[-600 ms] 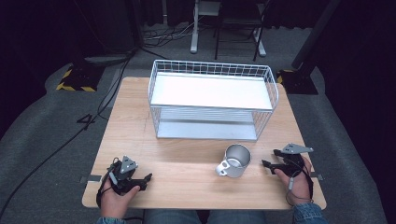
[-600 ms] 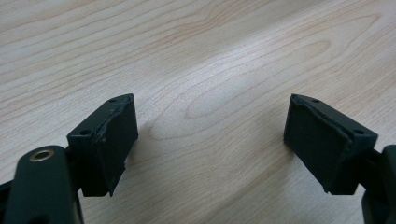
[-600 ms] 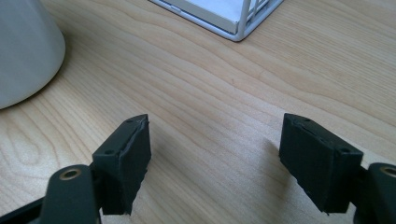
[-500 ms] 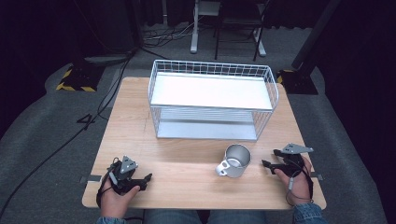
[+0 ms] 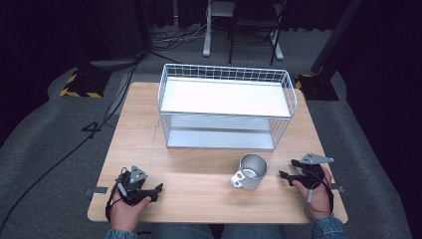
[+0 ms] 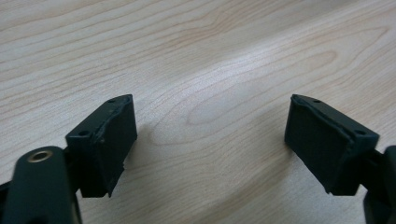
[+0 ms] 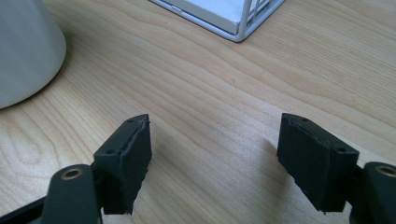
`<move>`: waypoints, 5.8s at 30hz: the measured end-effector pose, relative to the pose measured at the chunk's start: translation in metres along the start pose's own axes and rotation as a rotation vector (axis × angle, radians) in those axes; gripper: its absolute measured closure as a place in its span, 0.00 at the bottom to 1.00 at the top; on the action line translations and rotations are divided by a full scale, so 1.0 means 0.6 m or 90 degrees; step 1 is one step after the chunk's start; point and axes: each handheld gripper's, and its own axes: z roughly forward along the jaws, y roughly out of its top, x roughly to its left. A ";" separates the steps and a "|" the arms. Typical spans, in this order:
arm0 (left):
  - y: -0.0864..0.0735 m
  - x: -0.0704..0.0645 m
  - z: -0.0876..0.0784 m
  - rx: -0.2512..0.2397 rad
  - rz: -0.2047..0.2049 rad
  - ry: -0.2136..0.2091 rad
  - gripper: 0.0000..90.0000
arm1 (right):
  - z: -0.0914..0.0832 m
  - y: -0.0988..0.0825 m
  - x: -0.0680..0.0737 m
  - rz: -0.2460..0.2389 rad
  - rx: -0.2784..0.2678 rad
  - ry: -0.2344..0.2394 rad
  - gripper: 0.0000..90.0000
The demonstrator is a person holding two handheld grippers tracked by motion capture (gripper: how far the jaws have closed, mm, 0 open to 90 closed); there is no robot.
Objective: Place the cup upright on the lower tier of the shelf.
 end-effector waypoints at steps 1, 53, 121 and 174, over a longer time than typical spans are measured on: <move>0.000 0.000 -0.001 -0.005 -0.004 -0.005 0.25 | 0.000 0.000 0.000 0.000 0.000 0.000 0.29; 0.125 -0.202 -0.001 -0.114 0.079 -0.180 0.29 | 0.000 0.000 -0.001 0.001 0.001 0.000 0.30; 0.161 -0.321 0.091 -0.145 0.132 -0.226 0.79 | 0.000 0.000 -0.001 0.001 0.001 0.000 0.30; 0.218 -0.161 0.017 -0.264 0.104 -0.083 0.79 | -0.001 0.000 0.001 -0.006 -0.001 -0.001 0.32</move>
